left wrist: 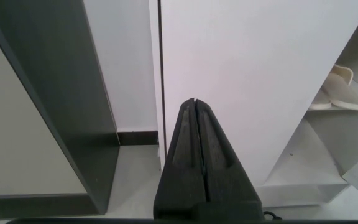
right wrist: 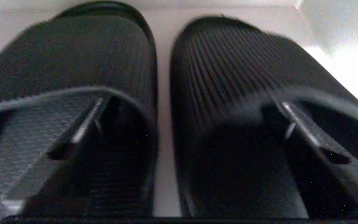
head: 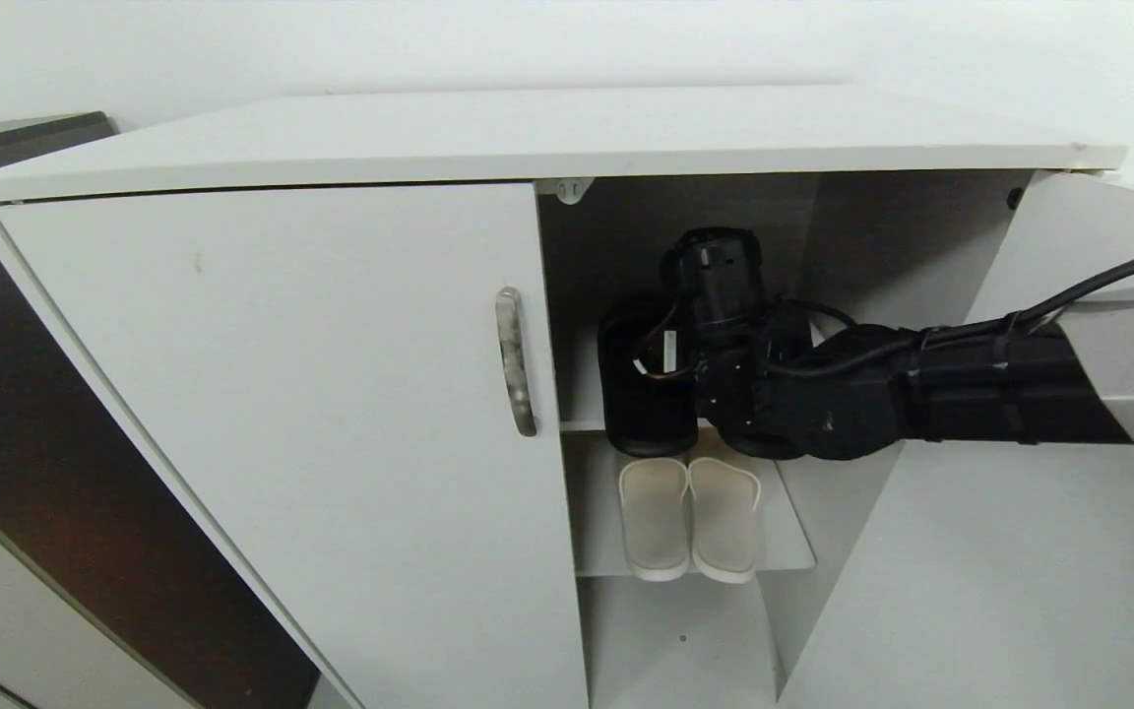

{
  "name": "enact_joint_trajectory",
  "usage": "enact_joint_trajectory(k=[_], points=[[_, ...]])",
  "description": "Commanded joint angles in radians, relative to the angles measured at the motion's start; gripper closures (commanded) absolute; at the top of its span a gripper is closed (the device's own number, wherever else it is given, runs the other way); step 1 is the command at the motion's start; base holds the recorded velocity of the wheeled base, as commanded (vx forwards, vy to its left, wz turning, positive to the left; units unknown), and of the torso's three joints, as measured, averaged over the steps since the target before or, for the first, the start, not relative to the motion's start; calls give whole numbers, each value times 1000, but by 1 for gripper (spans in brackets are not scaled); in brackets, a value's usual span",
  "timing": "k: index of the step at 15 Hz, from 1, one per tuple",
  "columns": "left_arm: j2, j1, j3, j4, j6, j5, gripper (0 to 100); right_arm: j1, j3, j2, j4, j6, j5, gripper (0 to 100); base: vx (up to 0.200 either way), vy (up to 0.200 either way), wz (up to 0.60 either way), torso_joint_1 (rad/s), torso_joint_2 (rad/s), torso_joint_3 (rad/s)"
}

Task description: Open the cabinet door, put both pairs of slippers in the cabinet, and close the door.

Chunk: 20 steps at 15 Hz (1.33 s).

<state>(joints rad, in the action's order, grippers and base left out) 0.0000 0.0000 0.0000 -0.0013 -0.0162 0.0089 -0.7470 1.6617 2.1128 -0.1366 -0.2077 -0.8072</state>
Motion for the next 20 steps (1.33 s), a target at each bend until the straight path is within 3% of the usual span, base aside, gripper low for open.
enact_joint_trajectory(k=[1,6,7,13,16,20], points=[[0,0,0,0,-1,0,100,-43,-126,-146,-5,-7,-3,0,0,0,0,0,0,0],[0,0,0,0,1,0,100,-152,-355,-341,-55,-29,-23,0,0,0,0,0,0,0],[0,0,0,0,-1,0,100,-169,-399,-372,-72,-27,-24,100,0,0,0,0,0,0],[0,0,0,0,1,-1,100,-250,-589,-504,-89,-30,-17,100,0,0,0,0,0,0],[0,0,0,0,1,-1,100,-285,-663,-520,-182,-26,-17,100,0,0,0,0,0,0],[0,0,0,0,1,-1,100,-298,-678,-504,-209,-22,-17,100,0,0,0,0,0,0]])
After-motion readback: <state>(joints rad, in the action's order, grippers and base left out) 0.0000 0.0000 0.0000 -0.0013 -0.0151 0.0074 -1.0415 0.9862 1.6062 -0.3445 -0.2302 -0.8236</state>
